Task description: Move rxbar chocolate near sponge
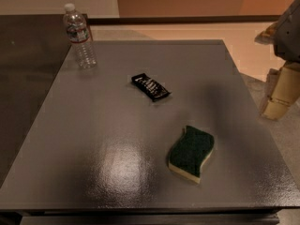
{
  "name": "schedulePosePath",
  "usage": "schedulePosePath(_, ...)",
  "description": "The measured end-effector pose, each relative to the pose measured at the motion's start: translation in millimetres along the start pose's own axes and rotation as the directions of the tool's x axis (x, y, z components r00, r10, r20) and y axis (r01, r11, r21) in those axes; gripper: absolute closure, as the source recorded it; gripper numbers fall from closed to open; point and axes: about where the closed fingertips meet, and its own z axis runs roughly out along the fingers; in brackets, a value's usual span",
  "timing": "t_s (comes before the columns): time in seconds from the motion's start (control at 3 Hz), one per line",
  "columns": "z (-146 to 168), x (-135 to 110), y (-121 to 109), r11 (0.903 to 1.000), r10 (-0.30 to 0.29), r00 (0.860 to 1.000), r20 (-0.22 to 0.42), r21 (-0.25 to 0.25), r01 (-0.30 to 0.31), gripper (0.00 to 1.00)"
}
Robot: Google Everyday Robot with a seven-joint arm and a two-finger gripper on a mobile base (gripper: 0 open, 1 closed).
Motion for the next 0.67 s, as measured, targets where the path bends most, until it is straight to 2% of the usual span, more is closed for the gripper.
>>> schedulePosePath(0.67, 1.6, -7.7, -2.7, 1.0, 0.002, 1.0, 0.024, 0.002, -0.002, 0.0)
